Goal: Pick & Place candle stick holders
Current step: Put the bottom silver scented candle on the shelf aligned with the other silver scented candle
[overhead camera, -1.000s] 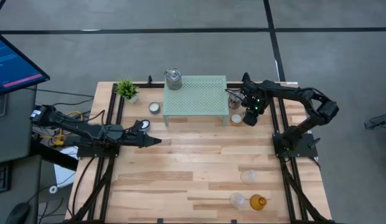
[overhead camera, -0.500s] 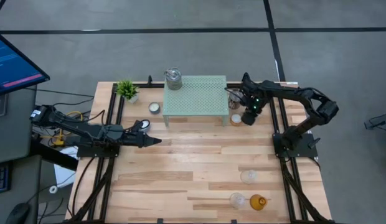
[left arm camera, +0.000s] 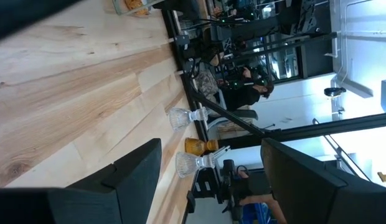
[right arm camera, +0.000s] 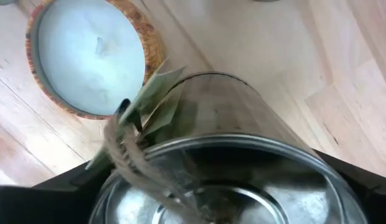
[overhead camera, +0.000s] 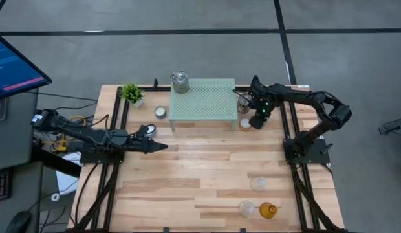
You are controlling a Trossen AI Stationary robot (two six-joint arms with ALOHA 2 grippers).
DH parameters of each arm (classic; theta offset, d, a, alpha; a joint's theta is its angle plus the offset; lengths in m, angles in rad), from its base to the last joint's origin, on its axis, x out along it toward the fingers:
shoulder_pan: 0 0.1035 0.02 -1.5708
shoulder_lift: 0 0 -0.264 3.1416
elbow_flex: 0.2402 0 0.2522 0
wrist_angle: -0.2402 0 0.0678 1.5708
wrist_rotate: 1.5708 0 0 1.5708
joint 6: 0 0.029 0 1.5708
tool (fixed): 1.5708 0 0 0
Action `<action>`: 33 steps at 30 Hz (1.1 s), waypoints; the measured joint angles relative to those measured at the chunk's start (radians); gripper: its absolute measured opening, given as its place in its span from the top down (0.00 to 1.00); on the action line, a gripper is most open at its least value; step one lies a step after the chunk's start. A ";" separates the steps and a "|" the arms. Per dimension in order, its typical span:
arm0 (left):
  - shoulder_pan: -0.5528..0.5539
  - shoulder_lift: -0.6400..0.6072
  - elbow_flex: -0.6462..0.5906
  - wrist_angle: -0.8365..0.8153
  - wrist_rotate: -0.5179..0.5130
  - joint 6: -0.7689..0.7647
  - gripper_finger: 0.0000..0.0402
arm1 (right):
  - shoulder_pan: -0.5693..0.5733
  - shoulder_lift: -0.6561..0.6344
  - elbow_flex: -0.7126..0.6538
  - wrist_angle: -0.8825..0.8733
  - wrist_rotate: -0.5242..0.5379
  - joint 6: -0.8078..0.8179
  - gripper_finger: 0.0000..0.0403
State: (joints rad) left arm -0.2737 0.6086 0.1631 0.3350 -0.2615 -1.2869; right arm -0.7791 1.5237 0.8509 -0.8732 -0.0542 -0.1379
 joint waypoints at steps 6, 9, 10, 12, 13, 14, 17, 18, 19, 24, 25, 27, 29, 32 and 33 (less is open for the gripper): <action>0.000 0.000 0.000 0.000 0.000 0.000 0.31 | 0.000 -0.001 0.001 -0.005 0.003 -0.003 0.14; 0.000 0.000 0.000 0.000 0.000 0.000 0.31 | 0.000 -0.001 0.001 -0.010 0.003 -0.003 0.13; 0.000 0.000 0.000 0.000 0.000 0.000 0.31 | 0.000 -0.001 0.001 -0.012 0.003 -0.003 0.12; 0.000 0.000 0.000 0.000 0.000 0.000 0.31 | 0.000 -0.001 0.001 -0.019 0.004 -0.003 0.13; 0.000 0.000 0.000 0.000 0.000 0.000 0.31 | 0.000 -0.001 0.001 -0.022 0.004 -0.003 0.13; 0.000 0.000 0.000 0.000 0.000 0.000 0.31 | 0.000 -0.001 0.001 -0.027 0.005 -0.003 0.14; 0.000 0.000 0.000 0.000 0.000 0.000 0.31 | 0.000 -0.001 0.001 -0.041 0.006 -0.003 0.14; 0.000 0.000 0.000 0.000 0.000 0.000 0.31 | 0.000 -0.003 0.001 -0.045 0.005 -0.003 0.14; 0.000 0.000 0.000 0.000 0.000 0.000 0.31 | 0.000 -0.007 0.000 -0.052 0.004 -0.003 0.14; 0.000 0.000 0.000 -0.001 0.000 0.000 0.31 | 0.000 -0.050 0.029 -0.096 0.002 -0.003 0.14; 0.000 0.000 0.000 -0.001 0.000 0.000 0.31 | 0.000 -0.062 0.040 -0.106 0.002 -0.003 0.14; 0.000 0.000 0.000 -0.001 0.000 0.008 0.31 | -0.001 -0.086 0.060 -0.142 0.002 -0.003 0.14; 0.000 0.000 0.000 -0.001 0.000 0.017 0.31 | -0.001 -0.111 0.091 -0.177 0.002 -0.002 0.14; 0.000 0.000 0.000 -0.001 0.000 0.019 0.31 | 0.001 -0.141 0.153 -0.225 0.016 0.003 0.14; 0.000 0.000 0.000 -0.001 0.000 0.019 0.31 | 0.004 -0.148 0.176 -0.246 0.027 0.005 0.14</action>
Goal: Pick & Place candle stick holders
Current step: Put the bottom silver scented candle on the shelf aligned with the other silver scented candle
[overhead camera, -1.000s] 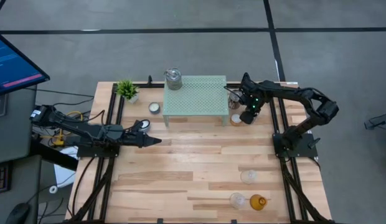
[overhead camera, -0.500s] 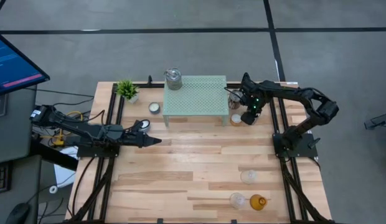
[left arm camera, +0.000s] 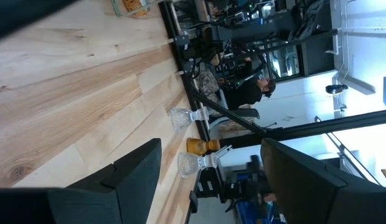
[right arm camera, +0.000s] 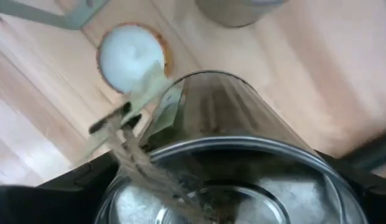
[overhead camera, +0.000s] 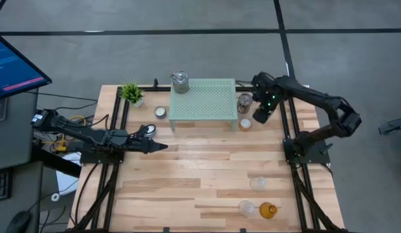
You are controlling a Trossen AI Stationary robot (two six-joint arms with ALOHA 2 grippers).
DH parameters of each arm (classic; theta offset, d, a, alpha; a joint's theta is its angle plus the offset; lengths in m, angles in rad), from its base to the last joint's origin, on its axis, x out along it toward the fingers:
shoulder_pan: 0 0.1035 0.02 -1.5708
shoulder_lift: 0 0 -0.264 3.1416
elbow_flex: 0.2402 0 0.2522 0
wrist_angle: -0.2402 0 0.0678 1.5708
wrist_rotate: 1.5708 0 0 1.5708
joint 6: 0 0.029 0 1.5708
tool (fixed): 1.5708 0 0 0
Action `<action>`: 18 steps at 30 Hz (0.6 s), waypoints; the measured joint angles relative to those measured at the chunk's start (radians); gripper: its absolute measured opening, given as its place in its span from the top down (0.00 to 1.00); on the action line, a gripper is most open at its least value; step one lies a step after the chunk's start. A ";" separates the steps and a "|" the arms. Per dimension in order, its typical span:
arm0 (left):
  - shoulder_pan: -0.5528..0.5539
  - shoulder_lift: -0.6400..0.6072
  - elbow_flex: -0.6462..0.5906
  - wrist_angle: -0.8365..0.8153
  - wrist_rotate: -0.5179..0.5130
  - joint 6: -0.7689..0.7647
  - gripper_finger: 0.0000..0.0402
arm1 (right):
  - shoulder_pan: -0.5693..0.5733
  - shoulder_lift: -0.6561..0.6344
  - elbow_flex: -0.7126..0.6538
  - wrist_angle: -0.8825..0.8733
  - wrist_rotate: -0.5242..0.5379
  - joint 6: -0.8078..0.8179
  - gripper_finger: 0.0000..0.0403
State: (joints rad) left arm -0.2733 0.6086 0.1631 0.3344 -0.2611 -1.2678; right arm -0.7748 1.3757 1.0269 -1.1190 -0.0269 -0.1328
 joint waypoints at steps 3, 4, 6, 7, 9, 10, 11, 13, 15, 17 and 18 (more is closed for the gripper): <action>0.000 0.000 0.000 0.000 0.000 0.000 0.31 | 0.010 -0.013 0.085 -0.026 0.024 0.002 0.14; 0.000 0.000 0.000 0.000 0.000 0.000 0.31 | 0.011 -0.015 0.114 -0.035 0.034 0.002 0.14; 0.000 0.000 0.000 0.000 0.000 0.000 0.31 | 0.011 -0.014 0.172 -0.055 0.037 0.002 0.14; 0.000 0.000 0.000 0.000 0.000 0.000 0.31 | 0.012 -0.010 0.201 -0.056 0.037 0.002 0.14; 0.000 0.000 0.000 0.000 0.000 0.000 0.31 | 0.016 0.007 0.260 -0.053 0.038 0.002 0.14; 0.000 0.000 0.000 0.000 0.000 0.000 0.31 | 0.018 0.020 0.288 -0.055 0.039 0.002 0.14; 0.000 0.000 0.000 0.000 0.000 0.000 0.31 | 0.021 0.037 0.317 -0.057 0.039 0.000 0.14; 0.000 0.000 0.000 0.000 0.000 0.000 0.31 | 0.031 0.073 0.378 -0.058 0.040 -0.005 0.14; 0.000 0.000 0.000 0.002 0.000 0.000 0.31 | 0.050 0.119 0.445 -0.058 0.042 -0.013 0.14; 0.000 0.000 0.000 0.003 0.000 0.000 0.31 | 0.070 0.171 0.509 -0.056 0.042 -0.027 0.14; 0.000 0.000 0.000 0.003 0.000 0.000 0.31 | 0.082 0.200 0.548 -0.059 0.042 -0.032 0.14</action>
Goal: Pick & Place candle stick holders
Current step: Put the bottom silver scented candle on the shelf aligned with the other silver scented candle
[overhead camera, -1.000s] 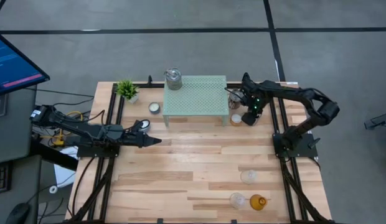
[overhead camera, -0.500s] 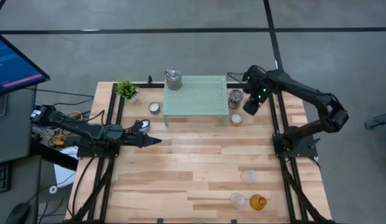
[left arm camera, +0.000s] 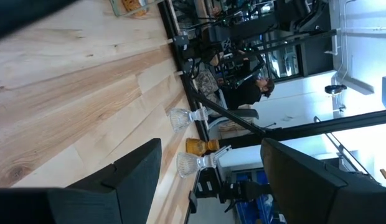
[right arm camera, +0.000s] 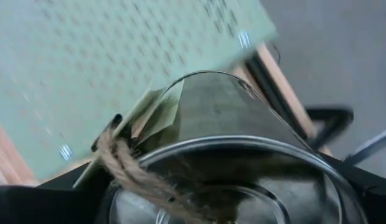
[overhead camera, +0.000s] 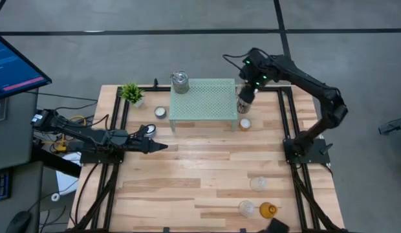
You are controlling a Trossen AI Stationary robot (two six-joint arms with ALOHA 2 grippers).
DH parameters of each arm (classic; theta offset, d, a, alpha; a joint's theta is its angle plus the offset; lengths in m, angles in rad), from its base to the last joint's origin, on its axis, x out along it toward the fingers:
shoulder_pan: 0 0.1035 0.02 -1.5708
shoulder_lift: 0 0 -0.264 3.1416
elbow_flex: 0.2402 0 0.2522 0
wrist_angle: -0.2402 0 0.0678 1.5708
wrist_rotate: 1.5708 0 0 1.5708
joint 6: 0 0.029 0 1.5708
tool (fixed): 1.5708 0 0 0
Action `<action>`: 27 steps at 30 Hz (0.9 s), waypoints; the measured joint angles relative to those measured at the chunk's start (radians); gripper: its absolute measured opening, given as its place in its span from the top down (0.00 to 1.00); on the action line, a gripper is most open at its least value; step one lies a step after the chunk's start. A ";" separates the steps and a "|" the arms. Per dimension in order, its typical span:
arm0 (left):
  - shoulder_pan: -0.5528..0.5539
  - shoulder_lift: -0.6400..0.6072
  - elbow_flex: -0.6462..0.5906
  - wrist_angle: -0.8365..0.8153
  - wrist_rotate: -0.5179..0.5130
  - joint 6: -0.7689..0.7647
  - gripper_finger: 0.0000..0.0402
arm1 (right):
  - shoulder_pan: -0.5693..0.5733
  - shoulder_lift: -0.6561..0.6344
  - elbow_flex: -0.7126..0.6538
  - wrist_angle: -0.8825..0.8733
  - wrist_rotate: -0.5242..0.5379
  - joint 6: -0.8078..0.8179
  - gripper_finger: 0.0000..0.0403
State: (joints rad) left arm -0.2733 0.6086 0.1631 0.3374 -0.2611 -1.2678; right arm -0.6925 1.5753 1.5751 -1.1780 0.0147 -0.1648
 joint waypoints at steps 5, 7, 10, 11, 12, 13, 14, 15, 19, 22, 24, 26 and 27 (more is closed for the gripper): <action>0.000 0.000 0.000 0.000 0.000 0.000 0.31 | 0.057 0.144 0.205 -0.023 0.002 -0.031 0.14; 0.000 0.000 0.000 0.000 0.000 0.000 0.31 | 0.081 0.201 0.290 -0.036 0.009 -0.048 0.14; 0.000 0.000 0.000 0.000 0.000 0.000 0.31 | 0.105 0.289 0.409 -0.062 0.009 -0.068 0.14; 0.000 0.000 0.000 0.000 0.000 0.000 0.31 | 0.113 0.317 0.444 -0.069 0.009 -0.075 0.14; 0.000 0.000 0.000 0.000 0.000 0.000 0.31 | 0.121 0.345 0.478 -0.076 0.009 -0.081 0.14; 0.000 0.000 0.000 0.000 0.000 0.000 0.31 | 0.127 0.371 0.510 -0.082 0.009 -0.085 0.14; 0.000 0.000 0.000 0.000 0.000 0.000 0.31 | 0.133 0.395 0.537 -0.087 0.009 -0.093 0.14; 0.000 0.000 0.000 0.000 0.000 0.000 0.31 | 0.138 0.420 0.564 -0.096 0.010 -0.100 0.14; 0.000 0.000 0.000 0.000 0.000 0.000 0.31 | 0.153 0.505 0.656 -0.114 0.011 -0.108 0.14; 0.000 0.000 0.000 0.000 0.000 0.000 0.31 | 0.162 0.556 0.704 -0.132 0.011 -0.112 0.14; 0.000 0.000 0.000 0.000 0.000 0.000 0.31 | 0.169 0.581 0.728 -0.134 0.012 -0.123 0.14; 0.000 0.000 0.000 0.001 0.000 0.000 0.31 | 0.175 0.597 0.743 -0.134 0.012 -0.124 0.14; 0.000 0.000 0.000 0.001 0.000 0.000 0.31 | 0.179 0.603 0.748 -0.133 0.012 -0.126 0.14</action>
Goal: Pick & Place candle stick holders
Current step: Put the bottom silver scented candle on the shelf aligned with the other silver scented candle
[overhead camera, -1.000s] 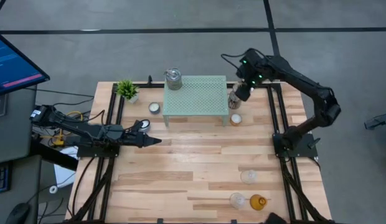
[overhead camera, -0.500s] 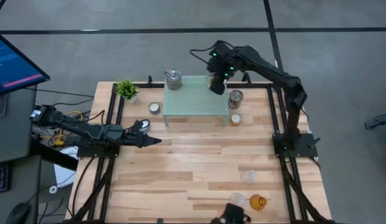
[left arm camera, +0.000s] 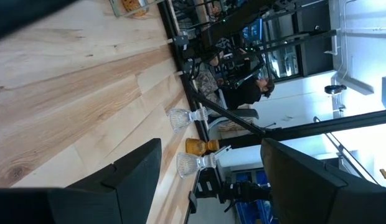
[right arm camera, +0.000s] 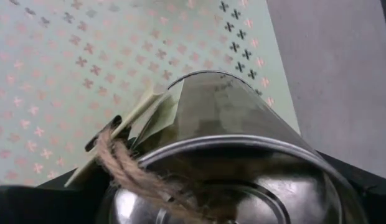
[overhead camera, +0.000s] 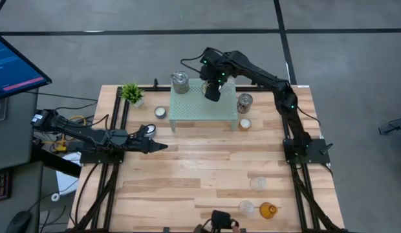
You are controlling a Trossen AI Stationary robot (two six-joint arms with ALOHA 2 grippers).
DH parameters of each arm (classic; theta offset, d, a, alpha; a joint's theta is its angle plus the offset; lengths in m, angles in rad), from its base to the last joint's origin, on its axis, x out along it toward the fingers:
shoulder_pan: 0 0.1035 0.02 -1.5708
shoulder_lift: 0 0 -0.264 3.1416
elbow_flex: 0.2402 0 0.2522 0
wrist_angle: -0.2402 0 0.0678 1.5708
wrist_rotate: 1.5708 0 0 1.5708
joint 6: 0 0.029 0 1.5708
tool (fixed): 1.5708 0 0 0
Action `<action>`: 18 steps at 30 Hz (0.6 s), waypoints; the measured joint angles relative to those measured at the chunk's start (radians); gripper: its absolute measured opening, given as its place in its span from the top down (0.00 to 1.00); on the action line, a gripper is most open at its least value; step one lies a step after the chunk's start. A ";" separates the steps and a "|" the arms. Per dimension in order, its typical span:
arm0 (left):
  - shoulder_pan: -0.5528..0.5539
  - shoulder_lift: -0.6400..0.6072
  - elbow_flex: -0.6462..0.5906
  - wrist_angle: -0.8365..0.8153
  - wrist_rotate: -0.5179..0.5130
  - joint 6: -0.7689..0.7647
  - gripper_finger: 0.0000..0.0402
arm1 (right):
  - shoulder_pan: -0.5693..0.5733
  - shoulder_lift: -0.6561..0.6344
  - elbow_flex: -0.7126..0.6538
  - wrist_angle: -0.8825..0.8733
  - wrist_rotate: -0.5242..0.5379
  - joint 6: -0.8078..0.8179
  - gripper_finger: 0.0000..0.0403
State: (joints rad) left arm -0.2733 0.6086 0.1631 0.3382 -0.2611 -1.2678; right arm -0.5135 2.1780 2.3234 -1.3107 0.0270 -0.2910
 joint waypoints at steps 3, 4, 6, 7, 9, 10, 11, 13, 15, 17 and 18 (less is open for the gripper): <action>0.000 0.000 0.000 0.000 0.000 0.000 0.31 | 0.009 0.003 0.003 0.009 0.000 -0.003 0.14; 0.000 0.000 0.000 0.000 0.000 0.000 0.31 | 0.009 0.003 0.003 0.010 0.000 -0.006 0.14; 0.000 0.000 0.000 0.000 0.000 0.000 0.31 | 0.009 0.004 0.003 0.015 -0.003 -0.008 0.14; 0.000 0.000 0.000 0.000 0.000 0.000 0.31 | 0.009 0.004 0.003 0.017 -0.003 -0.008 0.14; 0.000 0.000 0.000 0.000 0.000 0.000 0.31 | 0.009 0.004 0.003 0.014 -0.003 -0.008 0.14; 0.000 0.000 0.000 0.000 0.000 0.000 0.31 | 0.009 0.004 0.003 0.014 -0.003 -0.008 0.13; 0.000 0.000 0.000 0.000 0.000 0.000 0.31 | 0.009 0.004 0.003 0.014 -0.003 -0.008 0.10; 0.000 0.000 0.000 0.000 0.000 0.000 0.31 | 0.009 0.004 0.003 0.015 -0.003 -0.008 0.05; 0.000 0.000 0.000 0.000 -0.001 0.000 0.31 | 0.009 0.004 0.003 0.018 -0.004 -0.008 0.05; 0.000 0.000 0.000 0.000 -0.005 0.000 0.31 | 0.011 0.004 0.003 0.021 -0.008 -0.019 0.09; 0.000 0.000 0.000 0.000 -0.005 0.000 0.31 | 0.012 0.004 0.003 0.024 -0.013 -0.023 0.10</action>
State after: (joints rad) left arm -0.2733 0.6086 0.1631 0.3382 -0.2665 -1.2678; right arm -0.5018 2.1818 2.3268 -1.2866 0.0137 -0.3141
